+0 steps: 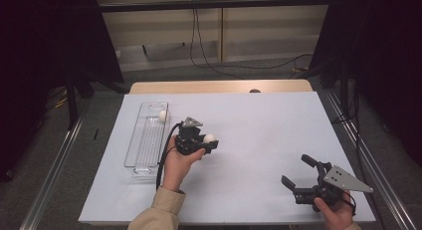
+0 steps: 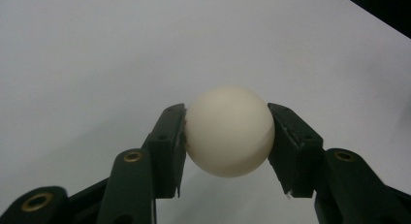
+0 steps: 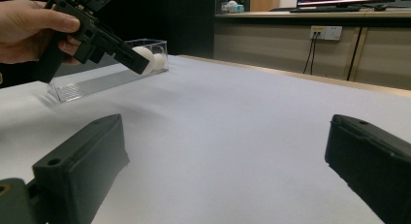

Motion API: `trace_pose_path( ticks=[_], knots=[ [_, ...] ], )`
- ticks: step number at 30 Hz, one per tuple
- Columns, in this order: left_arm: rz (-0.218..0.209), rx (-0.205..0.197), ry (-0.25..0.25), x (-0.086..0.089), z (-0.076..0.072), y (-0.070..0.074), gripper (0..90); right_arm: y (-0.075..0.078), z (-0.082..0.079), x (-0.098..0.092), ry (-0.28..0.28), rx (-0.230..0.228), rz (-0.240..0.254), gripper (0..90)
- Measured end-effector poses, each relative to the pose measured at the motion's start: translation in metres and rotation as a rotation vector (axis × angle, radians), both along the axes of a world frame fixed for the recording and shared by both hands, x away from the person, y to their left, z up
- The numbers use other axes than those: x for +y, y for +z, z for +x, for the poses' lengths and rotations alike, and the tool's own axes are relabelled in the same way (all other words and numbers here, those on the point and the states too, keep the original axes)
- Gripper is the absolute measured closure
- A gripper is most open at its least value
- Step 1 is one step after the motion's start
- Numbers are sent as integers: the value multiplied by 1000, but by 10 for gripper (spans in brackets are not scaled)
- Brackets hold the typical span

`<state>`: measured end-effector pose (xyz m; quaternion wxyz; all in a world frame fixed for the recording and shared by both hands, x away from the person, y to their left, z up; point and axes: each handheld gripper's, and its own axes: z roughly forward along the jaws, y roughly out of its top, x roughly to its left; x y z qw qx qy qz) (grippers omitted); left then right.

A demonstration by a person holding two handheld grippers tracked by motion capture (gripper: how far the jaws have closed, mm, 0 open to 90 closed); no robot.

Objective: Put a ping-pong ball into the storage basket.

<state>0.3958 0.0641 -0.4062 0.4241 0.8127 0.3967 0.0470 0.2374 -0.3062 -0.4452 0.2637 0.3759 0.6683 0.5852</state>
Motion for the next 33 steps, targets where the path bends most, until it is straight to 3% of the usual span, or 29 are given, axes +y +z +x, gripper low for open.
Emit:
trace_pose_path(
  ticks=[33],
  knots=[
    [0, -10, 43, 21, 0, 11, 510, 0, 0, 0, 2, -3, -2, 8]
  ],
)
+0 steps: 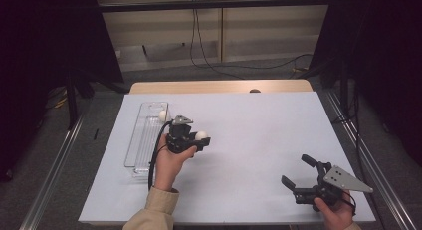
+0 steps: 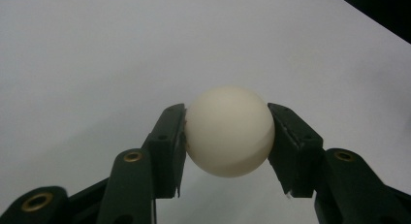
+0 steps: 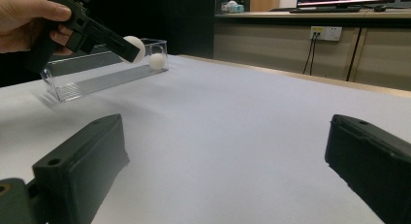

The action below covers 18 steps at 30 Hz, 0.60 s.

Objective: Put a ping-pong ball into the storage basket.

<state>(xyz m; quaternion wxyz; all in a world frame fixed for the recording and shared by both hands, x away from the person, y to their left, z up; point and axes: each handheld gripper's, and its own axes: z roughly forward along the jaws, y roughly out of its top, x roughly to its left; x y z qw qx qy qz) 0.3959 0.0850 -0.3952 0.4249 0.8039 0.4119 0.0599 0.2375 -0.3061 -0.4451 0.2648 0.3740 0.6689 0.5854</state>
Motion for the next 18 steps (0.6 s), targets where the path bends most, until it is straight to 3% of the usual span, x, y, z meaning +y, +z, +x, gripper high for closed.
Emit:
trace_pose_path(
  ticks=[18],
  knots=[
    [11, -5, 16, 10, 0, 5, 510, 0, 0, 0, 2, -2, -2, 8]
  ],
)
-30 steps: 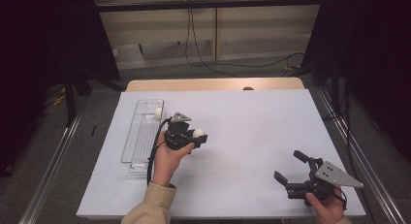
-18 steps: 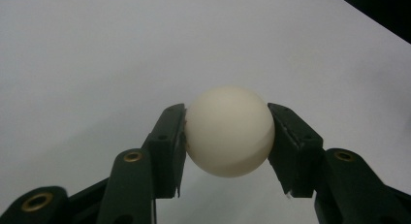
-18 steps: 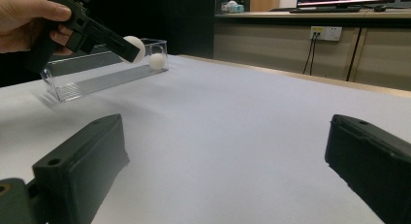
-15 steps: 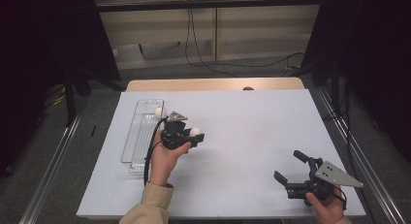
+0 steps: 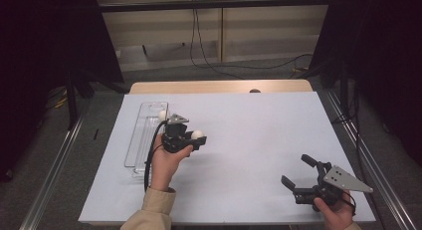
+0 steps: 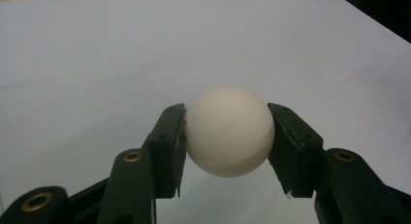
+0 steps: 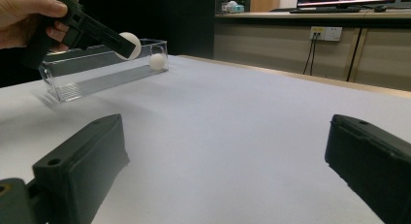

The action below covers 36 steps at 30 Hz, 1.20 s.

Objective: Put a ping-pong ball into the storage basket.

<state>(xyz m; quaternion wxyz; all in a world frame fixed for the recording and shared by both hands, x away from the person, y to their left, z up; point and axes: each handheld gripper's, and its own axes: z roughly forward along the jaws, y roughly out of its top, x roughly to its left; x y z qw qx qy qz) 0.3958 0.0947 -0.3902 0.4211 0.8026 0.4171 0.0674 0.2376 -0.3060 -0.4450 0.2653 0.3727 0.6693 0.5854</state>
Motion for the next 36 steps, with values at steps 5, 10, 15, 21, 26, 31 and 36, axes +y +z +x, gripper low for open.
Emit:
trace_pose_path(
  ticks=[5, 10, 15, 21, 26, 31, 36],
  knots=[
    [-7, 0, 8, 3, 0, 1, 510, 0, 0, 0, 0, 0, 0, 8],
    [-11, 2, 14, 6, 0, 2, 510, 0, 0, 0, 0, 0, 1, 8],
    [-12, 1, 20, 9, 0, 3, 511, 0, 0, 0, 2, 0, 0, 8],
    [-10, 4, 23, 12, 0, 4, 510, 0, 0, 0, 2, -1, 0, 8],
    [-16, 1, 32, 14, 0, 5, 510, 0, 0, 0, 2, 0, 0, 8],
    [-16, -1, 39, 18, 0, 6, 511, 0, 0, 0, 2, -1, -1, 8],
    [-17, -1, 42, 21, 0, 8, 510, 0, 0, 1, 2, -1, -1, 8]
  ],
)
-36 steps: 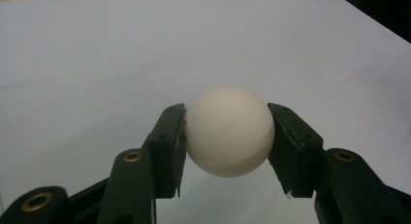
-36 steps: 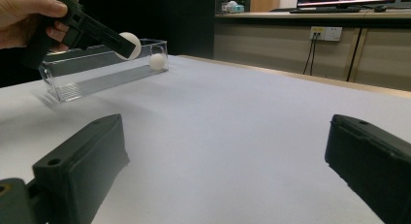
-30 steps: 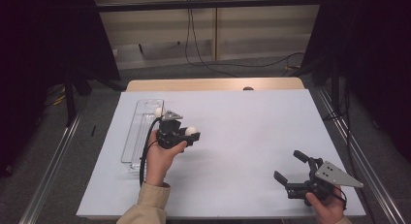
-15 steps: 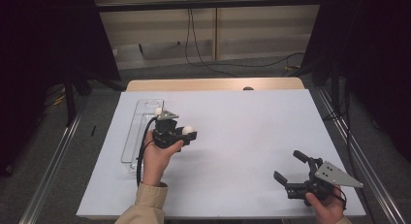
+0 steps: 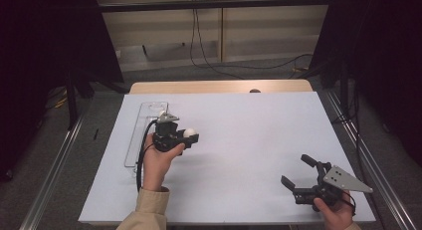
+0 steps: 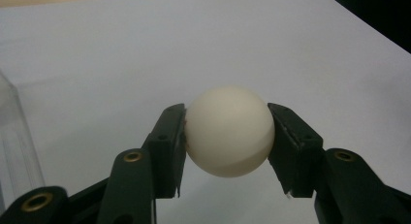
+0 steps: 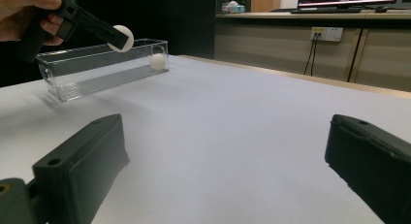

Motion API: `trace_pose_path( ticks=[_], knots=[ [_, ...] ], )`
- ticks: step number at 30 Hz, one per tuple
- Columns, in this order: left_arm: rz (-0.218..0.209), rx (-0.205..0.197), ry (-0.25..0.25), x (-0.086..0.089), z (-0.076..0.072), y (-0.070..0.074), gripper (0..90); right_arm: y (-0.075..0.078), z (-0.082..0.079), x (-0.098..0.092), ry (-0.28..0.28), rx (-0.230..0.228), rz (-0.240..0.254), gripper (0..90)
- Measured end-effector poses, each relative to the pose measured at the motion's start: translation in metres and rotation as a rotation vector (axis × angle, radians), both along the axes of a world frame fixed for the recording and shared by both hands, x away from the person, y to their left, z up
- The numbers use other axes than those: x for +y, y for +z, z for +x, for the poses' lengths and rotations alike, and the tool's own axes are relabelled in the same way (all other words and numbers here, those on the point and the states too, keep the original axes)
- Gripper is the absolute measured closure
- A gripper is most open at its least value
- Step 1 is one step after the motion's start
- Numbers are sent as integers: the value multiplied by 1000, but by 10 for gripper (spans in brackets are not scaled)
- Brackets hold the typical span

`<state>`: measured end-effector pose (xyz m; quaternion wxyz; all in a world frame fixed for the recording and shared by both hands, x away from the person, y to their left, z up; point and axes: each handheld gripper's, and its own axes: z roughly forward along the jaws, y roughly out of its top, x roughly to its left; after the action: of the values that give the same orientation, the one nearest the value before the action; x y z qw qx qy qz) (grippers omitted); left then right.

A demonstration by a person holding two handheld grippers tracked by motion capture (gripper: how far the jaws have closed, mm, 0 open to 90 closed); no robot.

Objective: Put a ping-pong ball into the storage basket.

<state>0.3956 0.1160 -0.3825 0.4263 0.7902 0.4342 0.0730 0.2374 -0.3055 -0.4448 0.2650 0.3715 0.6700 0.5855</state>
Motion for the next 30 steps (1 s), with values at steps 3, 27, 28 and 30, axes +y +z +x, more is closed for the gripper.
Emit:
trace_pose_path(
  ticks=[3, 27, 28, 30],
  knots=[
    [-2, -2, 7, 2, 0, 0, 510, 0, 0, 0, 0, 0, 0, 8],
    [12, -7, 28, 13, 0, 3, 510, 0, 0, 1, 4, -4, -5, 8],
    [11, -6, 30, 13, -1, 3, 511, 0, 0, 1, 4, -4, -5, 8],
    [9, -6, 32, 13, -1, 3, 510, 0, 0, 1, 5, -3, -7, 8]
  ],
)
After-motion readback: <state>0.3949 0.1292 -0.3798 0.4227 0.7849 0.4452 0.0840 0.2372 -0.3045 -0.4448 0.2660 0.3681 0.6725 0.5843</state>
